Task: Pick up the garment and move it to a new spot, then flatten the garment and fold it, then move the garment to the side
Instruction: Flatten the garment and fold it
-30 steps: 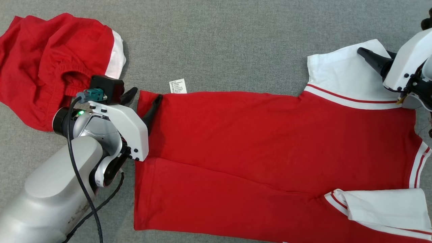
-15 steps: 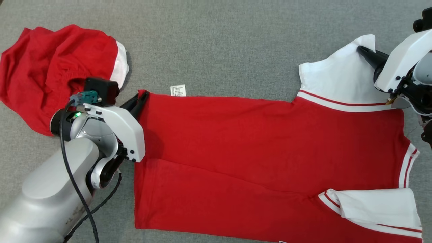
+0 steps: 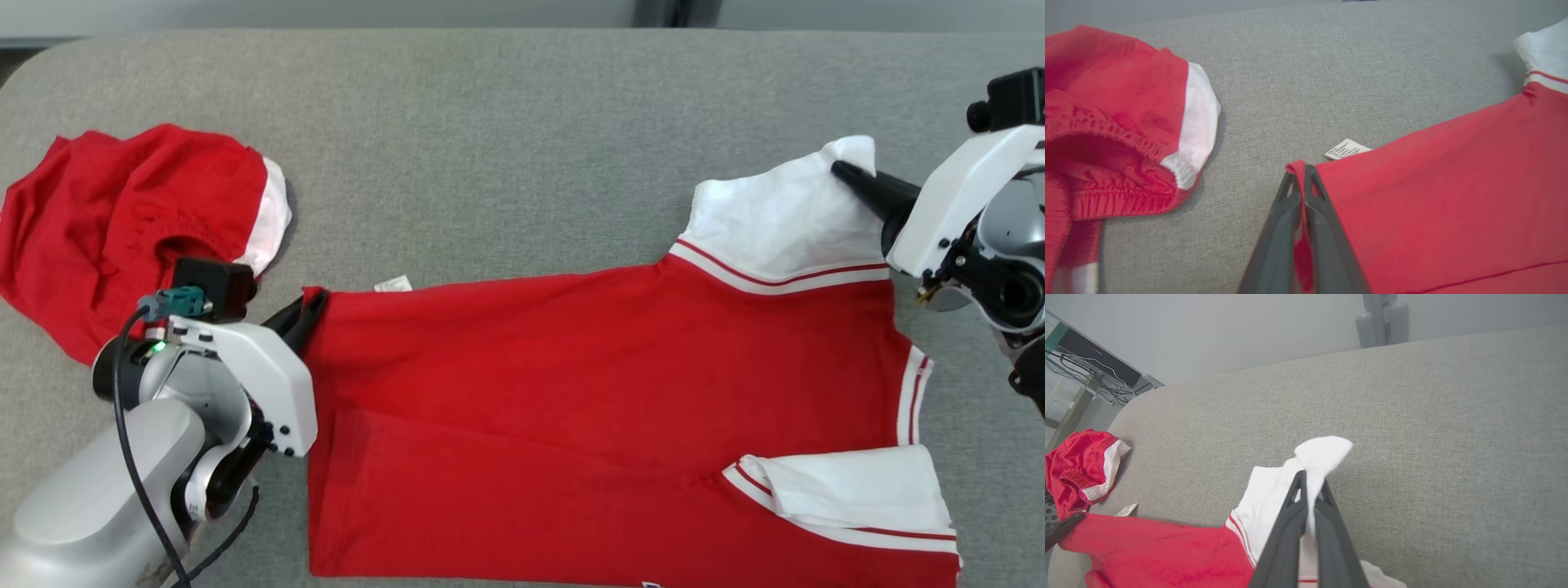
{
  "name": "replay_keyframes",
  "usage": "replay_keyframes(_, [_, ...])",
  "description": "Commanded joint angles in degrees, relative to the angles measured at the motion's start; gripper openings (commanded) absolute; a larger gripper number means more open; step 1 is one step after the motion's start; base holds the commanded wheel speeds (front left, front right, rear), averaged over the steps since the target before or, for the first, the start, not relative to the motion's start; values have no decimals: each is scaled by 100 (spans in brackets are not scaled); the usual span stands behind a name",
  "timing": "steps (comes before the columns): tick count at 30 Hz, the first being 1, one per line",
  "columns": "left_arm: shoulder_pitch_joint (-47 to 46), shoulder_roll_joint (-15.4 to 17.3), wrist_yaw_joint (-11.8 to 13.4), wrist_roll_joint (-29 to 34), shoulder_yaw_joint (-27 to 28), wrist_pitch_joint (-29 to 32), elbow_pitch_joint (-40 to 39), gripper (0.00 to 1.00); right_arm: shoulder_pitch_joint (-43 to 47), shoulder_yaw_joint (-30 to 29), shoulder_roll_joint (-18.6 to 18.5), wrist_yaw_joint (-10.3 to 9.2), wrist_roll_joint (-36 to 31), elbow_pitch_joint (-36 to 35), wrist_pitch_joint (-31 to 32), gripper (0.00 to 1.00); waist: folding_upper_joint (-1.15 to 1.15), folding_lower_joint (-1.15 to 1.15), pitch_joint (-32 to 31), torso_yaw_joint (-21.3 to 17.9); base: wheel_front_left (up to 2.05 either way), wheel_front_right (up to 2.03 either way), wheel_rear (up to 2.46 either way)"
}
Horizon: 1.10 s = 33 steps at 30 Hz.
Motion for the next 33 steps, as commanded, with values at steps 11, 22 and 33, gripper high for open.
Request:
replay_keyframes(11, [364,297,294,-2,58,-139,-137,0,436,372,-284,12,428,-373,-155,0,0,0,-431,-366,0,0,0])
replay_keyframes(22, [737,738,265,-110,-124,233,-508,0,976,746,-571,12,903,-871,240,0,0,0,-826,-540,0,0,0])
replay_keyframes(33, [1093,1080,299,-434,-428,1094,-1063,0,1551,913,-981,12,1355,-1539,980,0,0,0,-1051,-664,0,0,0])
